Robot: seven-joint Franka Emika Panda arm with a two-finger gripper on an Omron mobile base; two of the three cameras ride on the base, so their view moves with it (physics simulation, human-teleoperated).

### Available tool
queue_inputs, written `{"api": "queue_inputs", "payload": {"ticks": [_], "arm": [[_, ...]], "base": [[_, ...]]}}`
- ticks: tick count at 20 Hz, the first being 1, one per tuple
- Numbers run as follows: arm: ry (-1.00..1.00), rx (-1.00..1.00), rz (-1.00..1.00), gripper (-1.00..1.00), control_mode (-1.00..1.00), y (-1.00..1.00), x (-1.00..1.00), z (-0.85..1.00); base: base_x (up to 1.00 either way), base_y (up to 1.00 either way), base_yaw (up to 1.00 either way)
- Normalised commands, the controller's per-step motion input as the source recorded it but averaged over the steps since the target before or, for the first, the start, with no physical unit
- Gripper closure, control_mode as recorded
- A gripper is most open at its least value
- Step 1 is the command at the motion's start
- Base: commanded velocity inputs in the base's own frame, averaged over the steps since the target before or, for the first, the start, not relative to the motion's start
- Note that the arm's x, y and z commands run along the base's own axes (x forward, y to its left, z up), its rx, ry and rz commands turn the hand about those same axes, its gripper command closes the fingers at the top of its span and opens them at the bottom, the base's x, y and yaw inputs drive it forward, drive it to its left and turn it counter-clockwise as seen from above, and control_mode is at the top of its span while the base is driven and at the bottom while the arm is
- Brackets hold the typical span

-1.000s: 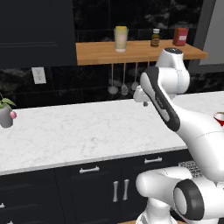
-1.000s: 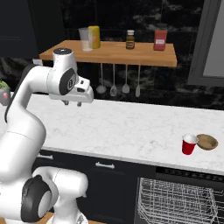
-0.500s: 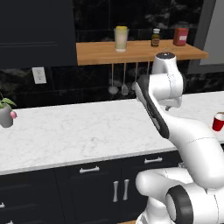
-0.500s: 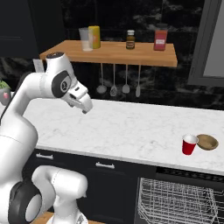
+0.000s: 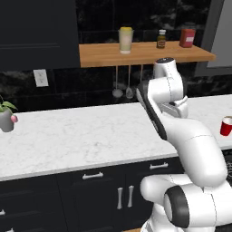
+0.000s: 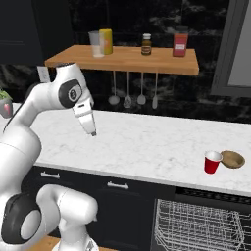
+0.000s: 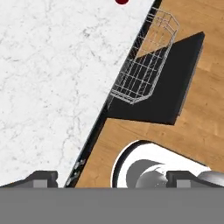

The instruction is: Pick up the cup and bowl from the counter, place them in the dishwasher, and close the dishwasher door.

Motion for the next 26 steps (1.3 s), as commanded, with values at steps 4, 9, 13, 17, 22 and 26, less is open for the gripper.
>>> {"api": "queue_inputs", "payload": {"ticks": [4, 9, 13, 17, 22, 26], "arm": [[0.06, 0.09, -0.27, -1.00, -1.00, -0.13, 0.35, 0.00], [0.07, 0.11, -0.04, -1.00, -1.00, -0.18, 0.43, 0.00], [0.03, 0.05, 0.00, -1.00, 1.00, -0.10, 0.21, 0.00], [0.00, 0.00, 0.00, -1.00, 1.00, 0.00, 0.00, 0.00], [0.00, 0.00, 0.00, -1.00, 1.00, 0.00, 0.00, 0.00], [0.00, 0.00, 0.00, -1.00, 1.00, 0.00, 0.00, 0.00]], "base": [[0.00, 0.00, 0.00], [0.00, 0.00, 0.00], [0.19, -0.09, 0.00], [0.13, -0.17, -0.13], [0.00, -0.02, -0.36], [0.00, 0.00, -0.55]]}}
